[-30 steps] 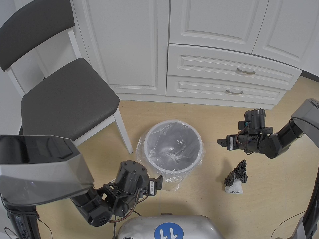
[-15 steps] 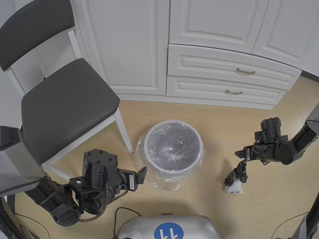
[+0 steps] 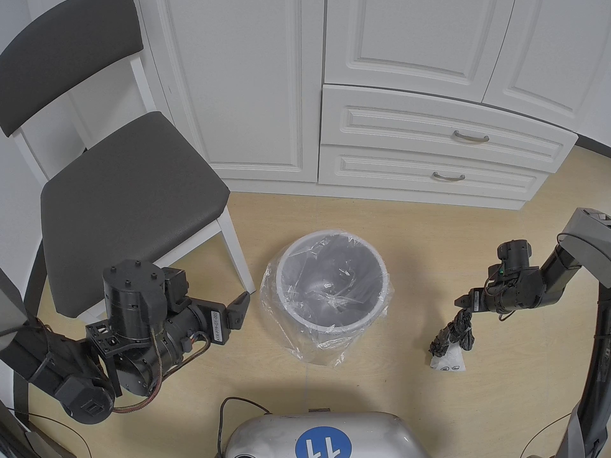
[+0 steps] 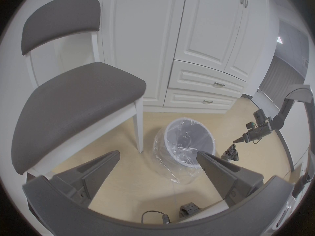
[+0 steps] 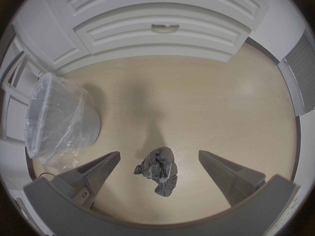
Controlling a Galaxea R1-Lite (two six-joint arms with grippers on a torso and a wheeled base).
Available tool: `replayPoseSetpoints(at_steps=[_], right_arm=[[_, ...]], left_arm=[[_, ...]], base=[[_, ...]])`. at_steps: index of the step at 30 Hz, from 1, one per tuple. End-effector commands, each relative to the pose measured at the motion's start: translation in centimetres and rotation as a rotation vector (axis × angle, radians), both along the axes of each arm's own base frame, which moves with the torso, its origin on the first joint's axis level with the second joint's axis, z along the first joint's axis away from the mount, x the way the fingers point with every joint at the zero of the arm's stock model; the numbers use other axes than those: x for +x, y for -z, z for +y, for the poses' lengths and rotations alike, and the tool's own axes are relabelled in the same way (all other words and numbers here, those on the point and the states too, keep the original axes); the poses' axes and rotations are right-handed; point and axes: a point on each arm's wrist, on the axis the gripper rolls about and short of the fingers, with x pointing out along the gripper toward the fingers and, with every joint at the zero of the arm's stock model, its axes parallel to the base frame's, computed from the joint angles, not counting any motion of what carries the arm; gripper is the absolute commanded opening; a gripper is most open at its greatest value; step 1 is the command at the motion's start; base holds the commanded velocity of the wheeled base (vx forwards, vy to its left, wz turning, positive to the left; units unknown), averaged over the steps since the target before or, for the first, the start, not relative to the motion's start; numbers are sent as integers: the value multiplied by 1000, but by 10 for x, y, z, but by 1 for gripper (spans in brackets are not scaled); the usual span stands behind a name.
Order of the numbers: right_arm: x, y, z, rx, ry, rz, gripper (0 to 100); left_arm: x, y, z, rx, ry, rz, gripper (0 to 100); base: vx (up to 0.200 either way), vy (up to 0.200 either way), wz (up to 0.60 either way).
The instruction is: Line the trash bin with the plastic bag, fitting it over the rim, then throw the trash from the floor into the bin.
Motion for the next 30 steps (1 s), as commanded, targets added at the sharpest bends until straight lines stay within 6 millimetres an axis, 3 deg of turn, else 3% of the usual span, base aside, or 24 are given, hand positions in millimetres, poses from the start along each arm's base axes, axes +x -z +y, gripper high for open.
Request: replayPoseSetpoints(at_steps=[1,6,10,30], right_arm=[[24,36,-15,48,7,99,100],[43,41,-17,116,25,176,100],[59,57,-16,156,61,254,100],[45,58,-8,199,32,469,100]], left_arm=[[0,-15,11,-17,-29,-52,100],[-2,-16,12,-1,-24,-57,100],[-1,-14,11,9,-20,-54,100],[0,-15,10,8,-19,-59,100]], base=[[0,0,0],[0,0,0],[0,0,0],[0,0,0]])
